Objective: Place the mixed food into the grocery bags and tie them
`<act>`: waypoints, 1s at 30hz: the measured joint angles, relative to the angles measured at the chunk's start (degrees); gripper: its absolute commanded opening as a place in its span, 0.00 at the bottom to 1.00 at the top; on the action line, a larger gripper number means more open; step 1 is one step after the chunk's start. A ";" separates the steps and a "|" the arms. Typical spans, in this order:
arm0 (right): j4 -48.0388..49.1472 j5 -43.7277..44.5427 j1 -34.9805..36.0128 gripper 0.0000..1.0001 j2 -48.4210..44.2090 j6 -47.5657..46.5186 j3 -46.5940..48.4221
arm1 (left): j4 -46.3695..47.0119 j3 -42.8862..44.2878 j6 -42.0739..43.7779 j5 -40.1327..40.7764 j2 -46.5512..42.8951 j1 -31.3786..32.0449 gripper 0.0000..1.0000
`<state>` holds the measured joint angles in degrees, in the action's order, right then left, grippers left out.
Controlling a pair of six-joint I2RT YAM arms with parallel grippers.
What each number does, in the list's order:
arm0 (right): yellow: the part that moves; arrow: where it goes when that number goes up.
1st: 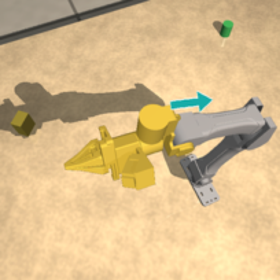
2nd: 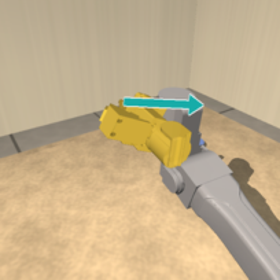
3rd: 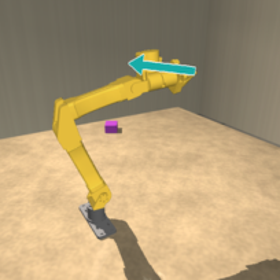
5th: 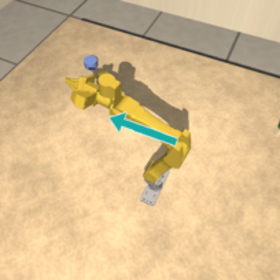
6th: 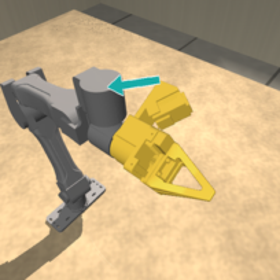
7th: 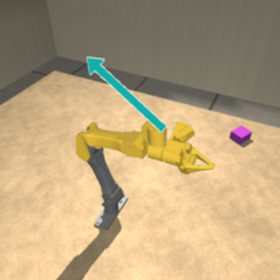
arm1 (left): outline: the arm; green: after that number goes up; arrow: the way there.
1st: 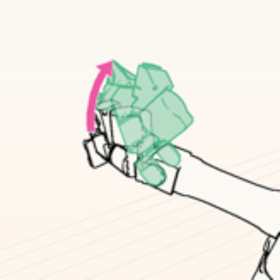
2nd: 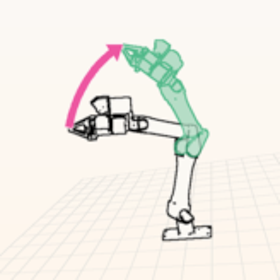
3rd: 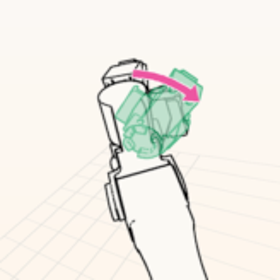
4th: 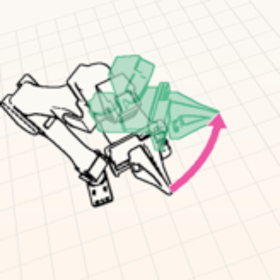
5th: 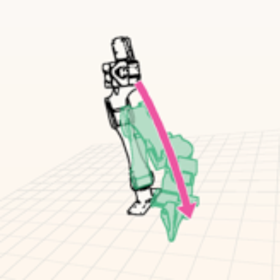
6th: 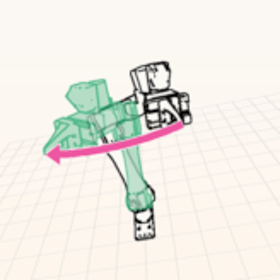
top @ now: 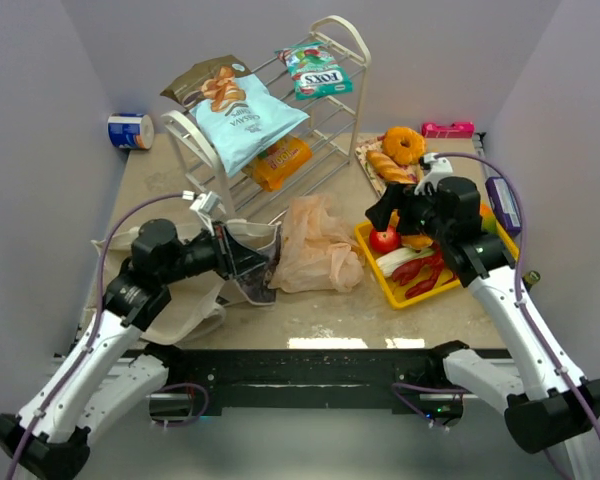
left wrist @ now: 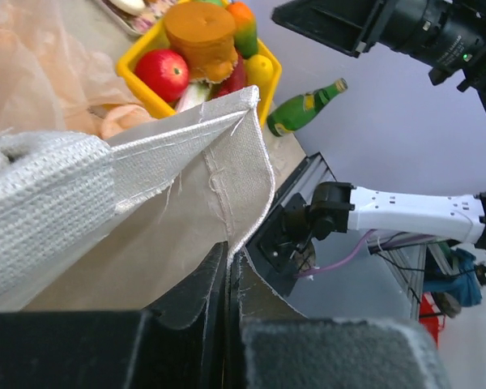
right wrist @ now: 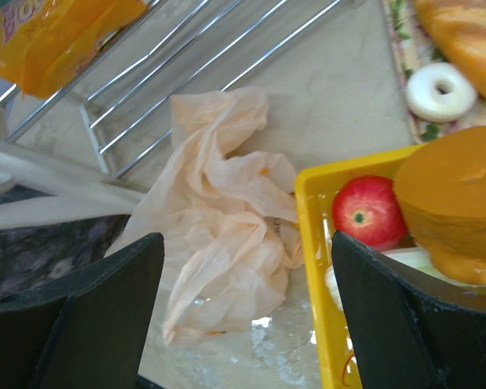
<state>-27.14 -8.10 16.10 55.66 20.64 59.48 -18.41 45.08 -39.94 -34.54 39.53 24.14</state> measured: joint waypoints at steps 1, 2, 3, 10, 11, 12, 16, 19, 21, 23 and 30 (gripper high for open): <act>0.35 0.02 1.25 0.87 0.83 0.42 0.00 | 1.42 0.00 -0.61 1.31 1.38 2.29 0.00; 0.68 0.04 2.38 0.87 1.73 0.87 0.00 | 2.93 0.00 -1.27 2.80 2.84 4.57 0.00; 1.07 0.07 3.30 0.88 2.40 1.27 0.00 | 4.48 0.00 -1.75 4.63 4.61 6.71 0.00; 4.26 -0.52 5.27 0.91 2.38 4.52 -1.42 | 15.10 0.61 -4.55 14.36 14.91 18.49 0.00; 4.92 -0.74 5.27 0.92 2.12 5.11 -1.62 | 16.83 1.46 -4.52 15.34 17.75 20.04 0.00; 5.33 -0.96 5.29 0.93 1.97 5.49 -1.75 | 17.94 2.62 -4.46 15.98 20.31 21.00 0.00; 6.80 -3.17 5.33 0.94 0.85 7.74 -2.34 | 20.39 7.48 -3.30 18.60 28.63 22.62 0.06; 8.35 -5.09 5.42 0.95 -1.01 9.57 -3.85 | 20.22 9.11 -1.25 21.46 29.73 22.62 0.35; 9.22 -6.21 5.77 0.95 -2.43 10.86 -4.90 | 19.56 10.12 0.61 22.71 29.70 22.62 0.53; 9.97 -6.86 6.21 0.95 -3.28 11.85 -5.38 | 18.21 11.52 2.67 24.02 29.53 22.64 0.69; 13.35 -7.80 11.61 0.96 -2.23 14.51 -5.49 | 9.14 15.61 9.66 29.62 24.00 22.34 0.89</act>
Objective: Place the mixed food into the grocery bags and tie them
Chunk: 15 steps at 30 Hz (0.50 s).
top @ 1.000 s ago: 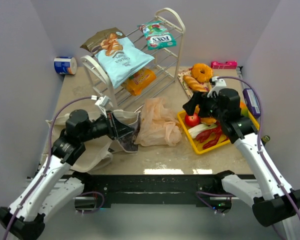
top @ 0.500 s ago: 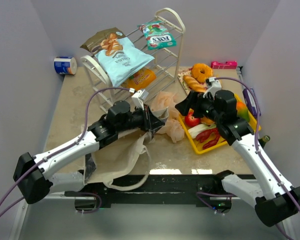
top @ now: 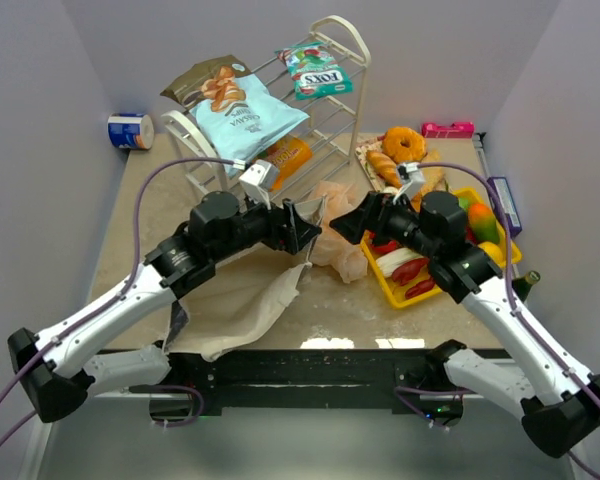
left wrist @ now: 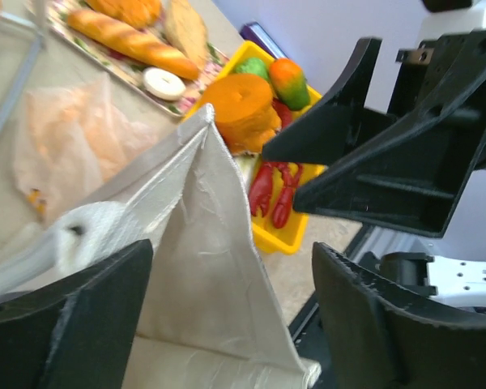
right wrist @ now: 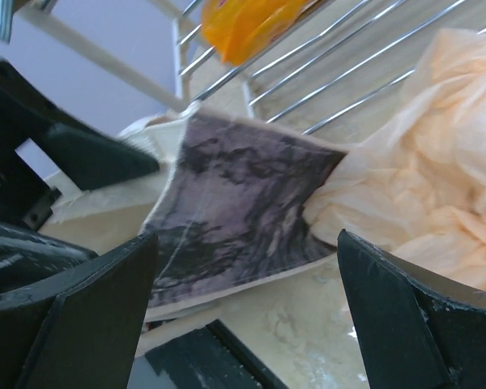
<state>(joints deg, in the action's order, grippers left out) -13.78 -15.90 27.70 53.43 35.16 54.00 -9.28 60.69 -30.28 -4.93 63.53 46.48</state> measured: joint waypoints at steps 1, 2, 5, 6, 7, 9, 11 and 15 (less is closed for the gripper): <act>0.42 0.07 1.25 0.96 0.42 0.22 0.00 | -1.31 0.44 1.03 0.98 -1.36 -0.17 0.90; 0.98 0.44 3.08 0.96 1.05 0.46 0.00 | -2.80 0.76 1.79 1.97 -2.73 -0.37 0.93; 2.34 2.10 8.79 0.96 3.10 1.22 0.00 | -6.51 1.20 3.96 4.72 -6.80 -0.76 0.96; 2.54 3.02 10.54 0.95 3.76 1.40 0.00 | -8.02 1.42 4.57 5.81 -8.15 -0.83 0.97; 2.62 3.76 11.91 0.95 4.46 1.55 0.11 | -9.68 1.86 5.09 6.91 -9.42 -0.92 0.98; 2.60 5.55 14.34 0.95 5.68 1.84 0.61 | -13.09 3.13 6.14 9.25 -11.54 -1.05 0.99; 2.12 7.93 16.20 0.93 6.95 1.95 1.70 | -16.55 4.85 7.15 11.85 -13.31 -1.09 1.00; 0.57 12.94 19.41 0.73 9.38 1.73 4.39 | -23.82 8.50 9.66 17.27 -15.63 -1.09 1.00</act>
<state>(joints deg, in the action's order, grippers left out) -13.21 -2.96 47.11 62.81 36.88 58.39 -33.10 69.19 -20.62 12.34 47.90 45.39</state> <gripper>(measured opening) 0.898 0.996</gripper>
